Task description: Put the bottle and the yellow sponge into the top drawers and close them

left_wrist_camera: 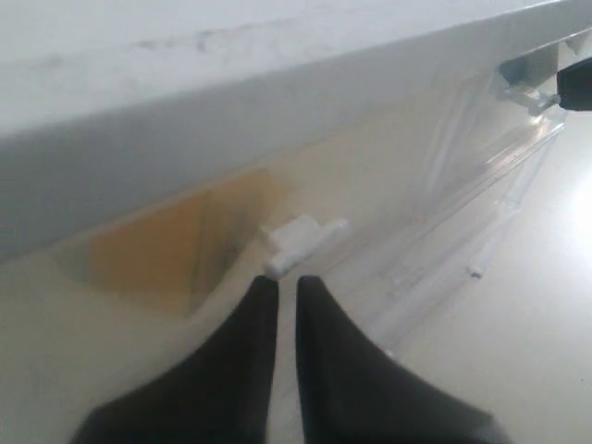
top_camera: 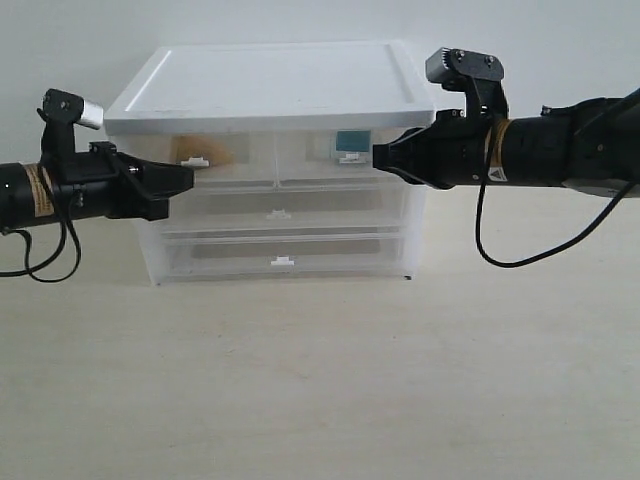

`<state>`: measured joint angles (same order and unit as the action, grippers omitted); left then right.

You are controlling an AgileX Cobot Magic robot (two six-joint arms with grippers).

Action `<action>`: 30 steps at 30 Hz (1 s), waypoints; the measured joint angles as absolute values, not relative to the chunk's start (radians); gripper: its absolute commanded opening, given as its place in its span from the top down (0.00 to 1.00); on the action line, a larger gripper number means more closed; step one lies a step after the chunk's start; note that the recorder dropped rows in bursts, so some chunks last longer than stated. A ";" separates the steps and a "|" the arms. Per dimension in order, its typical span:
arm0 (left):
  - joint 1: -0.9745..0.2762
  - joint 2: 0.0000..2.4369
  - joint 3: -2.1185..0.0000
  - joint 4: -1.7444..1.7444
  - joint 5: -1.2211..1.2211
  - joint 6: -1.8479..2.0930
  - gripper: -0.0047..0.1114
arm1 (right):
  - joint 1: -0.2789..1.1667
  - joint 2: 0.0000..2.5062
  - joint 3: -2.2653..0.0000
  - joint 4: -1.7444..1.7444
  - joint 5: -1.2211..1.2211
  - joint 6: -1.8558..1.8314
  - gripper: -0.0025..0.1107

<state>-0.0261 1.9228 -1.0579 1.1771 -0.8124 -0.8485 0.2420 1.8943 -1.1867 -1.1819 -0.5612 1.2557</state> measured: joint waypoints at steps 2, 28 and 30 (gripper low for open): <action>-0.022 1.882 -1.058 1.257 -0.786 -0.917 0.89 | 0.240 1.880 -1.187 -1.207 -0.563 1.290 0.98; -0.022 1.046 -0.653 1.091 -0.642 -0.953 0.93 | 0.238 1.311 -0.794 -1.164 -0.603 1.222 0.98; -0.022 0.977 -0.609 1.043 -0.570 -0.919 0.93 | 0.238 1.242 -0.753 -1.153 -0.593 1.220 0.98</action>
<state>-0.0218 0.9770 -0.6091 1.0434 -0.5702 -0.9187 0.2384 1.2424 -0.7530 -1.1525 -0.5928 1.2200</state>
